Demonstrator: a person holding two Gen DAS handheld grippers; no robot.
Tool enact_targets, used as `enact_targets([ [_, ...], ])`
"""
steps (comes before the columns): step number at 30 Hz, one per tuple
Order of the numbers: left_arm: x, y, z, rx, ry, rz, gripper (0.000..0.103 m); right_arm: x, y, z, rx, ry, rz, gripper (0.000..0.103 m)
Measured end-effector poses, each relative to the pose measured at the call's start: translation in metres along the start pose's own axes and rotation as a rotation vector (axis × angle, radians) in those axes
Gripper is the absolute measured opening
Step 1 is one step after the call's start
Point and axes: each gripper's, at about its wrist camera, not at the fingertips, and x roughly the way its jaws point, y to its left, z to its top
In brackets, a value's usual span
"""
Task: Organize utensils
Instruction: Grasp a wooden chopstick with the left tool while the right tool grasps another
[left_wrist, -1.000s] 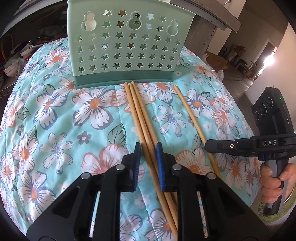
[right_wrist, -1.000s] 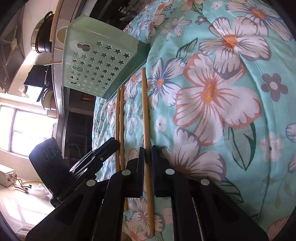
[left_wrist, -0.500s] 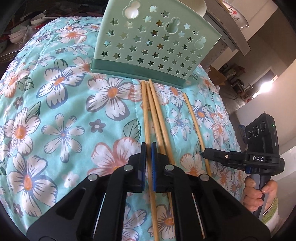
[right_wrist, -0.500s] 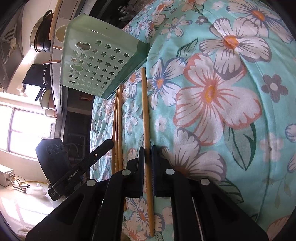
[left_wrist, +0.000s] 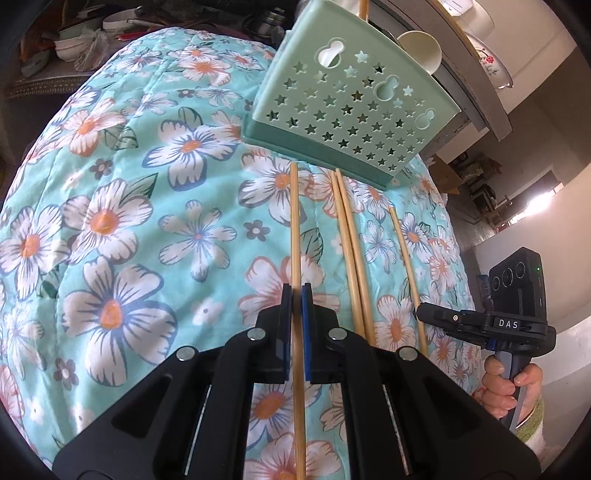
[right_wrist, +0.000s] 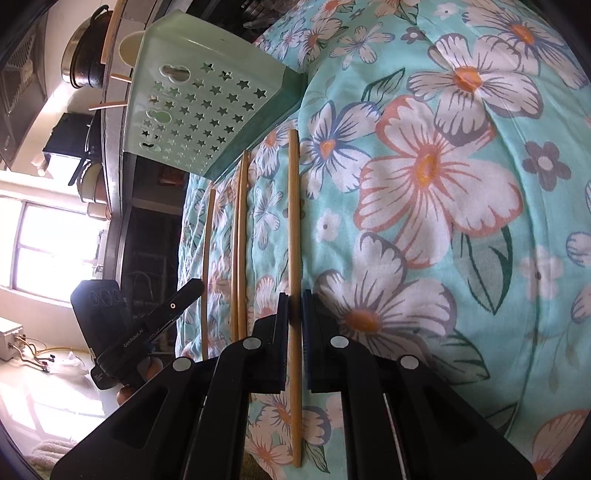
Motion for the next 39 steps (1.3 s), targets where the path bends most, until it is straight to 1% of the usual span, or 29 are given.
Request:
enact_targets([
  [3, -0.007, 0.006, -0.006, -0.014, 0.006, 0.014, 0.004, -0.002, 0.003, -0.003, -0.028, 0.020, -0.020, 0.007],
  [8, -0.004, 0.004, -0.007, 0.013, 0.008, 0.042, 0.005, -0.003, 0.018, 0.002, -0.094, 0.026, -0.080, 0.009],
  [9, -0.005, 0.003, -0.005, 0.025, 0.007, 0.039, 0.008, -0.004, 0.022, 0.004, -0.110, 0.019, -0.091, 0.014],
  [10, -0.006, 0.001, -0.004, 0.039, 0.007, 0.038, 0.013, -0.006, 0.026, 0.008, -0.126, 0.010, -0.100, 0.022],
  [12, -0.006, -0.002, 0.001, 0.067, 0.006, 0.048, 0.018, -0.008, 0.034, 0.014, -0.158, -0.009, -0.129, 0.026],
  [14, -0.004, -0.007, 0.006, 0.094, 0.013, 0.058, 0.018, -0.007, 0.043, 0.023, -0.198, -0.024, -0.175, 0.026],
  [19, 0.010, -0.016, 0.029, 0.175, 0.028, 0.110, 0.020, 0.001, 0.060, 0.044, -0.271, -0.037, -0.248, 0.026],
  [24, 0.029, -0.017, 0.053, 0.232, 0.059, 0.162, 0.021, 0.016, 0.065, 0.060, -0.314, -0.031, -0.328, 0.026],
  [27, 0.043, -0.017, 0.065, 0.262, 0.086, 0.187, 0.021, 0.027, 0.071, 0.070, -0.328, -0.019, -0.354, 0.026],
  [31, 0.058, -0.016, 0.075, 0.276, 0.126, 0.223, 0.021, 0.036, 0.075, 0.080, -0.341, -0.007, -0.386, 0.025],
  [35, 0.067, -0.015, 0.081, 0.280, 0.141, 0.246, 0.019, 0.046, 0.077, 0.086, -0.349, 0.011, -0.413, 0.019],
  [39, 0.070, -0.016, 0.083, 0.278, 0.136, 0.267, 0.011, 0.061, 0.083, 0.092, -0.344, 0.021, -0.423, 0.011],
])
